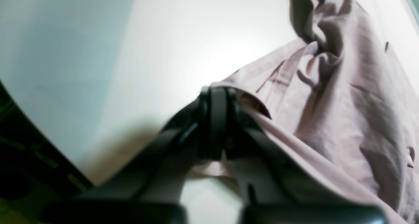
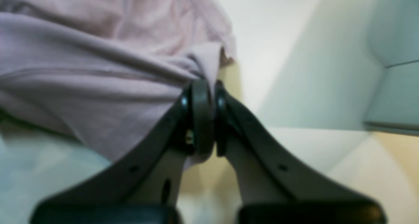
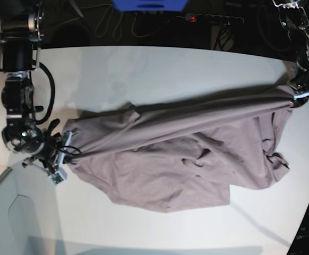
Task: Layout the t-shirt on the table in an organized manner, then fold the t-shirt properly
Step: 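Stretch the shirt taut between both grippers and lower it flat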
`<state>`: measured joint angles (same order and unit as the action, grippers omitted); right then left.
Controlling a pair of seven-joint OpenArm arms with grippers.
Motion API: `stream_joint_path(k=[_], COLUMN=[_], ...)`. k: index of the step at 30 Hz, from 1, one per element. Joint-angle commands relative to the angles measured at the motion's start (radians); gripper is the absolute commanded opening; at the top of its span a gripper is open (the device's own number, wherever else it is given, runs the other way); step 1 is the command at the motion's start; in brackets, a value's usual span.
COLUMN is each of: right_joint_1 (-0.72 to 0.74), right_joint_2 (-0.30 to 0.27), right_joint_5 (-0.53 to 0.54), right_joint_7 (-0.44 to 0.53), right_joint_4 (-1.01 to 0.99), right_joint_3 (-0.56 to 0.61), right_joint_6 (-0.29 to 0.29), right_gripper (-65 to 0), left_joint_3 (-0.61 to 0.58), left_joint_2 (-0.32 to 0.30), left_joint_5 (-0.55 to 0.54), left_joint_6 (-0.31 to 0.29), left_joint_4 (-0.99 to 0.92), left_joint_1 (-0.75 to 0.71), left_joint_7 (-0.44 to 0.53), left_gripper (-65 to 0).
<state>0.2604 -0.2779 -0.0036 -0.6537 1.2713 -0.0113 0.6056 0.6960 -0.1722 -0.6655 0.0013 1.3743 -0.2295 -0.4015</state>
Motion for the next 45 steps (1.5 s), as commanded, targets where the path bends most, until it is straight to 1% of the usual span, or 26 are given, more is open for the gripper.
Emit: stream_joint_path(k=[1, 4, 6, 8, 12, 14, 16, 19, 21, 22, 24, 29, 34, 38, 41, 45], right_joint_1=[0.06, 0.149, 0.187, 0.198, 0.193, 0.184, 0.156, 0.106, 0.067, 0.05, 0.007, -0.092, -0.201, -0.273, -0.31, -0.33], right_joint_2=[-0.01, -0.01, -0.01, -0.01, -0.01, -0.01, 0.002, 0.042, 0.085, 0.108, 0.134, 0.145, 0.148, 0.18, 0.202, 0.205], right_joint_5=[0.003, 0.003, 0.004, 0.004, 0.004, 0.004, 0.004, 0.004, 0.004, 0.004, 0.004, 0.004, 0.007, 0.007, 0.007, 0.007], right_joint_7=[0.016, 0.016, 0.016, 0.016, 0.016, 0.01, 0.016, 0.016, 0.016, 0.016, 0.015, 0.012, 0.01, 0.015, 0.015, 0.016], right_joint_4=[-0.029, -0.157, -0.2, -0.196, -0.16, -0.14, -0.107, -0.018, 0.052, 0.086, 0.15, 0.259, 0.339, 0.377, 0.391, 0.393], right_joint_3=[0.017, 0.069, 0.093, 0.095, 0.046, 0.023, -0.008, -0.102, -0.178, -0.209, -0.244, -0.25, -0.252, -0.275, -0.281, -0.281], right_joint_6=[-0.002, -0.002, -0.002, -0.002, -0.003, -0.003, -0.003, -0.003, -0.003, -0.003, -0.003, -0.003, -0.003, -0.003, -0.003, -0.003], right_gripper=[-65.0, -65.0, -64.2, -60.6, -52.3, -46.9, -41.4, -31.9, -26.2, -24.4, -22.3, -22.3, -22.3, -22.3, -22.3, -22.3], left_joint_3=[0.011, 0.011, 0.011, 0.012, 0.011, 0.014, 0.014, 0.014, 0.014, 0.014, 0.014, 0.012, 0.006, 0.001, -0.043, -0.092], left_joint_2=[-0.014, -0.014, -0.014, -0.014, -0.013, 0.013, 0.026, 0.035, 0.035, 0.035, 0.035, 0.032, 0.024, 0.029, 0.023, 0.003], left_joint_5=[-0.003, -0.003, -0.003, -0.003, -0.004, -0.004, -0.004, -0.004, -0.004, -0.004, -0.004, -0.004, 0.0, 0.006, 0.008, 0.008], left_joint_6=[-0.001, -0.002, -0.002, -0.002, -0.005, -0.005, -0.005, -0.007, -0.007, -0.007, -0.007, -0.007, -0.007, -0.007, -0.007, -0.007], left_joint_4=[0.018, 0.017, 0.017, 0.021, 0.043, 0.063, 0.093, 0.116, 0.098, 0.081, 0.063, 0.057, -0.008, -0.062, -0.097, -0.132], left_joint_1=[0.005, 0.0, -0.005, -0.009, -0.034, -0.049, -0.071, -0.098, -0.097, -0.095, -0.095, -0.095, -0.072, -0.021, 0.008, 0.034], left_joint_7=[0.025, 0.025, 0.025, 0.025, 0.025, 0.025, 0.025, 0.025, 0.025, 0.026, 0.026, 0.026, 0.031, 0.026, 0.025, 0.026], left_gripper=[-60.1, -49.7, -42.3, -36.2, -27.9, -24.0, -21.6, -20.7, -20.7, -20.7, -20.7, -20.7, -20.7, -20.8, -20.9, -21.0])
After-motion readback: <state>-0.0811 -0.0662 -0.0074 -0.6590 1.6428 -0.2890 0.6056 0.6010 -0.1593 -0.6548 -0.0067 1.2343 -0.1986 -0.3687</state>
